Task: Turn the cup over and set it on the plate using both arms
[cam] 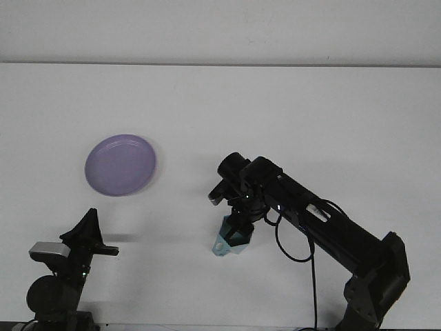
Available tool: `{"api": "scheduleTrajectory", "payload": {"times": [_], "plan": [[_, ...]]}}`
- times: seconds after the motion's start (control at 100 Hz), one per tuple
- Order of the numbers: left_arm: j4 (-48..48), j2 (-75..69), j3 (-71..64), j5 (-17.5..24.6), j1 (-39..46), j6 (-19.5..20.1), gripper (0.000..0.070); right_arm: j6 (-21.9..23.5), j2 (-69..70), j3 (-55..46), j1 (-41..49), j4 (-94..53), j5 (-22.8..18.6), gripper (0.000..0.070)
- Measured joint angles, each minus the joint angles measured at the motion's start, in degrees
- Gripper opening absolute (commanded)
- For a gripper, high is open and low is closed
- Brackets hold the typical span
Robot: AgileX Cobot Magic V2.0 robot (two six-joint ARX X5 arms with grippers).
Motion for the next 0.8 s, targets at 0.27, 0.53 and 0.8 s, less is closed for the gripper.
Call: {"api": "scheduleTrajectory", "payload": {"times": [0.27,0.53,0.8], "plan": [[0.07,0.0,0.0,0.42,0.02,-0.9,0.0012,-0.24,-0.28,4.9,-0.48,-2.82,0.02,0.0312],[-0.39,1.29,2.6,5.25,0.0,-7.28,0.0012,0.28,-11.04,12.33,-3.85,-2.05,0.22,0.0311],[-4.83,12.24,13.38,9.68,-0.04,-9.68,0.0012,1.2,-26.75,9.27,-12.11,8.7,0.22,0.0311]]}}
